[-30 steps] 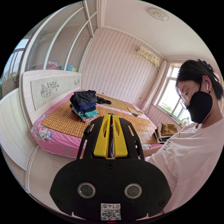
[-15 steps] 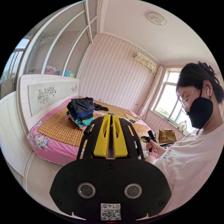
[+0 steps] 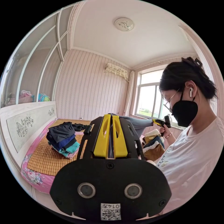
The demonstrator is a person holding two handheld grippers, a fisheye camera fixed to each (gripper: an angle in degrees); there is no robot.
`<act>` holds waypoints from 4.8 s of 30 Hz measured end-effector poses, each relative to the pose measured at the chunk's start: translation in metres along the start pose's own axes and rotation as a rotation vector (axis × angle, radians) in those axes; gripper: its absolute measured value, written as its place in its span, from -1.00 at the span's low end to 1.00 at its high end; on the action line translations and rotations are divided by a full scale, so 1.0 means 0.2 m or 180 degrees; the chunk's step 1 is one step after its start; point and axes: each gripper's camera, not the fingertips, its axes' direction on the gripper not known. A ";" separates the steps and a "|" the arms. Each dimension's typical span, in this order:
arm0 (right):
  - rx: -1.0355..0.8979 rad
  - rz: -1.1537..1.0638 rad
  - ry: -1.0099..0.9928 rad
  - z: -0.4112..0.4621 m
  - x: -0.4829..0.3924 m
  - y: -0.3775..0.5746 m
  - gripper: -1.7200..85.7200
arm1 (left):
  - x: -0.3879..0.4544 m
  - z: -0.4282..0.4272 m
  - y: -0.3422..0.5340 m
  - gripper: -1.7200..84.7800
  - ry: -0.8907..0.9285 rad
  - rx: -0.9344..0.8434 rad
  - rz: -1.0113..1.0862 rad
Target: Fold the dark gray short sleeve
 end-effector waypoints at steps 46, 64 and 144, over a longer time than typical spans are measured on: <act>0.0110 -0.0358 -0.0551 -0.49 -0.56 -0.16 -0.96 | -0.11 0.21 -0.13 -0.98 0.0267 0.0081 0.0101; -0.0808 0.0910 0.0582 -0.11 0.55 -0.84 -0.96 | -0.86 1.80 -0.32 -0.98 0.0212 -0.0864 -0.0855; -0.2938 0.3008 0.1042 -0.07 2.56 0.82 -0.93 | -1.53 3.02 1.39 -0.98 0.0304 -0.4506 -0.0943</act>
